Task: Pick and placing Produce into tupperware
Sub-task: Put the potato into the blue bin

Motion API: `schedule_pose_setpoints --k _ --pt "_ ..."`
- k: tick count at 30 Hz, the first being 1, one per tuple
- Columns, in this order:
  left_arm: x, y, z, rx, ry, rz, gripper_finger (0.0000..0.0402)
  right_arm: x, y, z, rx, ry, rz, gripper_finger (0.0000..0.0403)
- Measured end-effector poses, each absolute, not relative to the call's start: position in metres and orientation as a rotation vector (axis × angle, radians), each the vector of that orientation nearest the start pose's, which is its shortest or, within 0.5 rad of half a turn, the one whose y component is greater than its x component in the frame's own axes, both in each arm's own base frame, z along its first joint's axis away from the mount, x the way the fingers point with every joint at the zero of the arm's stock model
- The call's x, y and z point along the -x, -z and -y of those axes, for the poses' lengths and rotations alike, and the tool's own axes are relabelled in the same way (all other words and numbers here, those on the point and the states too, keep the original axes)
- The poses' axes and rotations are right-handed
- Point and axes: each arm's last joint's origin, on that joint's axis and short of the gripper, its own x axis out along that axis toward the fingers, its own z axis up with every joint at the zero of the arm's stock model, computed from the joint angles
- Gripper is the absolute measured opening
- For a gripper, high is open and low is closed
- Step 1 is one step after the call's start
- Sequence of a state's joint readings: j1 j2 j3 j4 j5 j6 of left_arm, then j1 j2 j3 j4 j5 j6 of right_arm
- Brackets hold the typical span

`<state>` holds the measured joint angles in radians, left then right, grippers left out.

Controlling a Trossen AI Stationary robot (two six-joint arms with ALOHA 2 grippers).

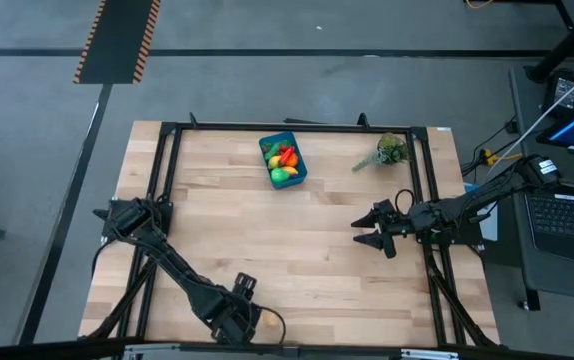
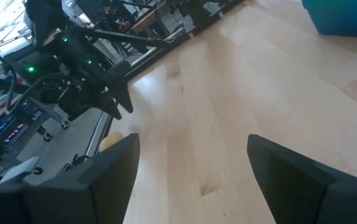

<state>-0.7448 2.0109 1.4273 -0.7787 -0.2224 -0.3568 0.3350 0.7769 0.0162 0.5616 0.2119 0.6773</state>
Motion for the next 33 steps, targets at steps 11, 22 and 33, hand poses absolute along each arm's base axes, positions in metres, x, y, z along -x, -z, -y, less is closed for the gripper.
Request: schedule_pose_setpoints --k 11,22,33 --pt "-0.295 -0.164 0.259 -0.335 0.232 -1.234 0.0231 -0.138 -0.144 -0.044 -0.641 -0.056 -0.233 0.0299" --pt "-0.309 -0.167 0.257 -0.399 0.324 -1.136 0.0231 -0.138 -0.144 -0.044 -0.637 -0.056 -0.235 0.0299" --pt "-0.335 -0.182 0.241 -0.273 0.3 -1.093 0.0231 -0.138 -0.142 -0.044 -0.634 -0.053 -0.245 0.0299"
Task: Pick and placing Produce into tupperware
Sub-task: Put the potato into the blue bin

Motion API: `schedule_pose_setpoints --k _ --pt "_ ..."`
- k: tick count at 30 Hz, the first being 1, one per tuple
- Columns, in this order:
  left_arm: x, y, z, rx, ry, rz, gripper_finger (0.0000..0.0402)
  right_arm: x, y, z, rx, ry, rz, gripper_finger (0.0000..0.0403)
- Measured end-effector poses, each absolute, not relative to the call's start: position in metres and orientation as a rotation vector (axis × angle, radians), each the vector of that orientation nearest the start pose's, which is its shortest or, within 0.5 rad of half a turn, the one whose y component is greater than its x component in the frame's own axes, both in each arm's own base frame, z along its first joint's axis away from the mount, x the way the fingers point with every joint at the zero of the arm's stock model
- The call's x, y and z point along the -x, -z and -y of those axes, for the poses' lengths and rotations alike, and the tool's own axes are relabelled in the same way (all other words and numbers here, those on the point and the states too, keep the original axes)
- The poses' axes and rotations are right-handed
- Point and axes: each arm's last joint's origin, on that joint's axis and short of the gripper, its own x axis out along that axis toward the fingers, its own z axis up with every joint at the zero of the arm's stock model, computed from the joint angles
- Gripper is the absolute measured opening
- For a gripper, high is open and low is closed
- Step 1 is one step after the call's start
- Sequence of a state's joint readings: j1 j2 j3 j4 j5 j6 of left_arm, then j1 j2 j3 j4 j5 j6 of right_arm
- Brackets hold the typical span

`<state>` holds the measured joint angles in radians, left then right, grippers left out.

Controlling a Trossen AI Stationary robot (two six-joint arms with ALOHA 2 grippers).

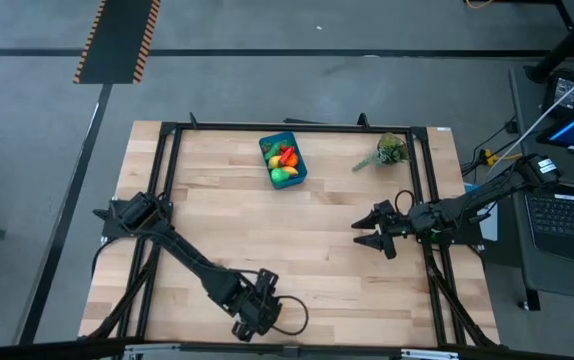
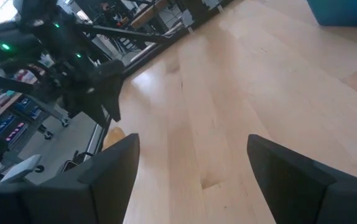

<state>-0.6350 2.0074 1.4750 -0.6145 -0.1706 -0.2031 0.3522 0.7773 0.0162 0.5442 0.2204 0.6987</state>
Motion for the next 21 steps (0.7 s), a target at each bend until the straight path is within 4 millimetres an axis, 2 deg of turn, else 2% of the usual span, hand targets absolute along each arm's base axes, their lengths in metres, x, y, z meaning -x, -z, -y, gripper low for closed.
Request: schedule_pose_setpoints --k 8,13,21 --pt "-0.345 -0.187 0.236 -0.234 0.29 -1.065 0.0231 -0.137 -0.14 -0.044 -0.626 -0.044 -0.269 0.0299" --pt "-0.353 -0.185 0.241 -0.185 0.342 -1.006 0.0231 -0.137 -0.139 -0.044 -0.622 -0.04 -0.279 0.0299" --pt "-0.352 -0.177 0.242 -0.157 0.307 -1.045 0.0231 -0.138 -0.135 -0.044 -0.614 -0.027 -0.312 0.0299"
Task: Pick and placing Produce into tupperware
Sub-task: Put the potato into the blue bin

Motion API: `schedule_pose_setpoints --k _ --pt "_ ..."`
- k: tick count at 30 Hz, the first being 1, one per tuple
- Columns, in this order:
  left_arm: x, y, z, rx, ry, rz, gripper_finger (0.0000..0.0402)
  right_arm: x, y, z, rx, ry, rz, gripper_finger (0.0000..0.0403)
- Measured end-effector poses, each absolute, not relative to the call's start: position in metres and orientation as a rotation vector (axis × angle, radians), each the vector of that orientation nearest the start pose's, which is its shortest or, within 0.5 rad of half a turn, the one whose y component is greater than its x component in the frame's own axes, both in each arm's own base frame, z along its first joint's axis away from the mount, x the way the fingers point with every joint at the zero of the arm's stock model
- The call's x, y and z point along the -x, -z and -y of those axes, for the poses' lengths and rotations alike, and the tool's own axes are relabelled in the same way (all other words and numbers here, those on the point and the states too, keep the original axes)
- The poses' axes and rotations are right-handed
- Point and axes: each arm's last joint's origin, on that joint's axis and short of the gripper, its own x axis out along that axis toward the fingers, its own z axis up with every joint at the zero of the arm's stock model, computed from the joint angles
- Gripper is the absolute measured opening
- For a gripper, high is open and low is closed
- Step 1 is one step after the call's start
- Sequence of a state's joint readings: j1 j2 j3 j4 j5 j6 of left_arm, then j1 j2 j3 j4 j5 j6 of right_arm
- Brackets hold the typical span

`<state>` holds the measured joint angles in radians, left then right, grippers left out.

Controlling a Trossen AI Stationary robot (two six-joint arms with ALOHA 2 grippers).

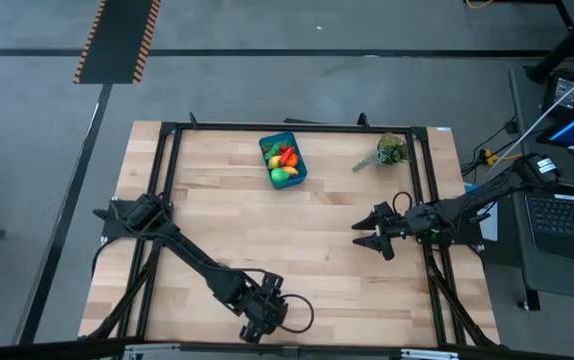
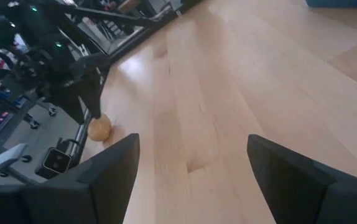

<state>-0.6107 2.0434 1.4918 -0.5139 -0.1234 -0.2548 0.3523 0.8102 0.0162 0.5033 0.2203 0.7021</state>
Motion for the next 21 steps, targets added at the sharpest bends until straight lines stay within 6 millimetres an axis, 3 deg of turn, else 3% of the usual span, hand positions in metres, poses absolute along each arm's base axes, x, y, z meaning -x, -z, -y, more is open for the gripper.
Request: schedule_pose_setpoints --k 14,21 --pt "-0.351 -0.178 0.246 -0.134 0.289 -1.025 0.0205 -0.141 -0.124 -0.045 -0.64 0.008 -0.382 0.0299" --pt "-0.353 -0.157 0.253 -0.132 0.324 -1.062 0.0202 -0.142 -0.124 -0.045 -0.641 0.006 -0.377 0.0299"
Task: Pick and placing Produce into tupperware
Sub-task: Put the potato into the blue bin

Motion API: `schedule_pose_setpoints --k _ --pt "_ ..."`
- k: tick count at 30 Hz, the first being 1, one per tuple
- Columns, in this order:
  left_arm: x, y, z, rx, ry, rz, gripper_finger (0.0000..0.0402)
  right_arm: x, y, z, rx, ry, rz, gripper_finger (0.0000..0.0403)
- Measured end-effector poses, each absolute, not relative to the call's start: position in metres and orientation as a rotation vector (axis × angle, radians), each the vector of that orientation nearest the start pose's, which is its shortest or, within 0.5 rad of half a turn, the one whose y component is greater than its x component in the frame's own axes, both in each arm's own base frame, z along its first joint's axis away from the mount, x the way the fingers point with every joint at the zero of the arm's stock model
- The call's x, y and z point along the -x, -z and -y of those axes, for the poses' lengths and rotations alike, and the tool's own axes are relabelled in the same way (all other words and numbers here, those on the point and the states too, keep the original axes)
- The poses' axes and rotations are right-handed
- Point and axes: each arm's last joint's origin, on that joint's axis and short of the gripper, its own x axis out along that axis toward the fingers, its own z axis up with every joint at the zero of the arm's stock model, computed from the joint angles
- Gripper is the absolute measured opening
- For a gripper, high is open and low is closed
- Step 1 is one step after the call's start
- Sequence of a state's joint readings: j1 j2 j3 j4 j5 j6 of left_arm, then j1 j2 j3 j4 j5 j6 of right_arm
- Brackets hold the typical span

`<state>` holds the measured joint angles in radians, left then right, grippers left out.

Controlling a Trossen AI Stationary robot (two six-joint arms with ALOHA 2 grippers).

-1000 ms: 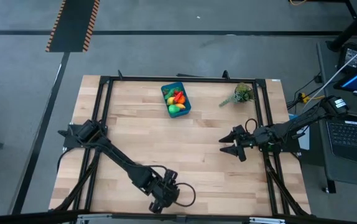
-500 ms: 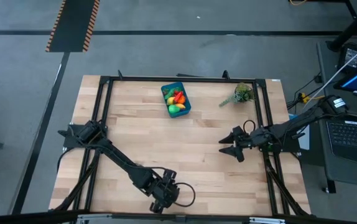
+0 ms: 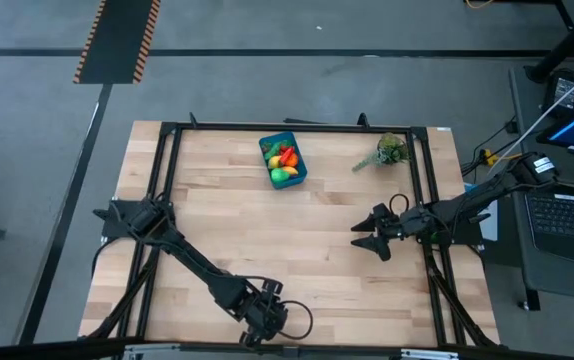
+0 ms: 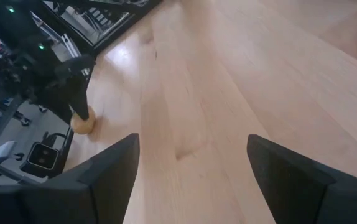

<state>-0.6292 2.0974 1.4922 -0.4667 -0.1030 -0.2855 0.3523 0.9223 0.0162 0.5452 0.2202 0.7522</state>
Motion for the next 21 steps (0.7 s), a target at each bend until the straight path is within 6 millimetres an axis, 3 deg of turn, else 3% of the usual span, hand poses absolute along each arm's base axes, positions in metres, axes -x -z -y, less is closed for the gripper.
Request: schedule_pose_setpoints --k 21 --pt "-0.353 -0.1504 0.2537 -0.132 0.33 -1.093 0.0202 -0.1425 -0.1259 -0.0456 -0.648 -0.002 -0.359 0.0299"
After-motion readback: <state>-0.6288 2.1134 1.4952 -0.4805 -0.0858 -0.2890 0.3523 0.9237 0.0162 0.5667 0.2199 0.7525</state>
